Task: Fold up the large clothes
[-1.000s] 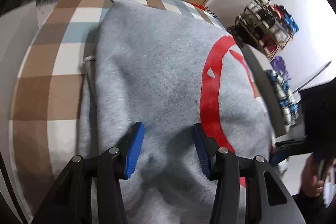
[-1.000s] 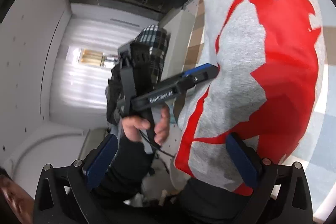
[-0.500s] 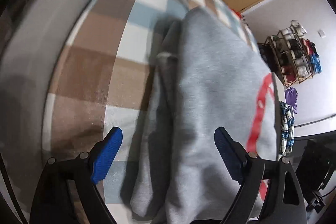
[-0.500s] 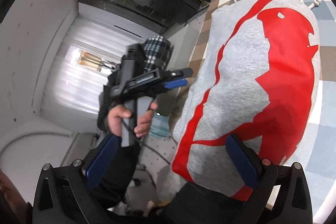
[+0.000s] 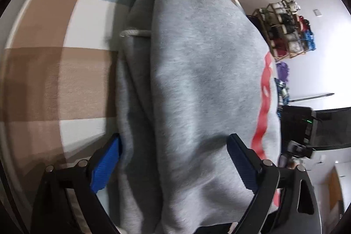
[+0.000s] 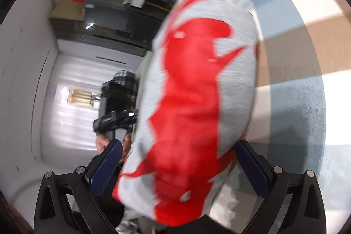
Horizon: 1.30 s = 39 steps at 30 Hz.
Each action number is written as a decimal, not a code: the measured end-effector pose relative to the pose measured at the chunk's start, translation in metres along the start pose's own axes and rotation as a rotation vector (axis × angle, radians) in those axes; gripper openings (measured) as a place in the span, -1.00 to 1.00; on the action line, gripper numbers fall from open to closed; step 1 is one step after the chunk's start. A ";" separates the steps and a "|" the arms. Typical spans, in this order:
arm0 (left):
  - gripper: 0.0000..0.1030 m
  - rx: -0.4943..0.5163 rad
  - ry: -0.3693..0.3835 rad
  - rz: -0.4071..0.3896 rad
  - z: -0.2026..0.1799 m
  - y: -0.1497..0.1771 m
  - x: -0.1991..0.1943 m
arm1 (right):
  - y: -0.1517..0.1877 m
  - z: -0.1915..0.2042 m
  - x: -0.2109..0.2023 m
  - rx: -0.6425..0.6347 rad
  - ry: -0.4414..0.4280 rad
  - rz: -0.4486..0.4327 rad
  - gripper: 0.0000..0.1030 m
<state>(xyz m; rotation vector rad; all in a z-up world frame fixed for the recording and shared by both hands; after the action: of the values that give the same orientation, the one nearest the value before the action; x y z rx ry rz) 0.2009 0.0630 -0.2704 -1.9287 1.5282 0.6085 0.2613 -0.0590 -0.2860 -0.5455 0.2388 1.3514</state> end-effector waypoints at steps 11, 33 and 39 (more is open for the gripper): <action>0.80 -0.157 0.277 0.040 0.012 -0.010 0.000 | -0.005 -0.016 0.029 0.054 -0.016 0.154 1.00; -0.04 -0.010 0.246 0.051 0.018 0.000 -0.006 | -0.012 -0.006 0.031 -0.001 0.027 0.186 1.00; -0.34 0.068 0.234 -0.030 0.004 0.012 -0.020 | -0.005 -0.006 -0.003 -0.036 0.011 0.101 0.68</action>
<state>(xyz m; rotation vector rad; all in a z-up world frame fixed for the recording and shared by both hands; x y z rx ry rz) 0.1848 0.0781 -0.2614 -2.0226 1.6351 0.3214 0.2660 -0.0650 -0.2887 -0.5775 0.2542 1.4534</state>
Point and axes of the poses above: each gripper's, at about its wrist camera, not at the fingertips, and x roughly the way its jaws point, z to its left, y to its underside, the point moved 9 cm from there along x, roughly the way its jaws point, and after that the axes turned 4 degrees about -z, right-handed, at the moved point
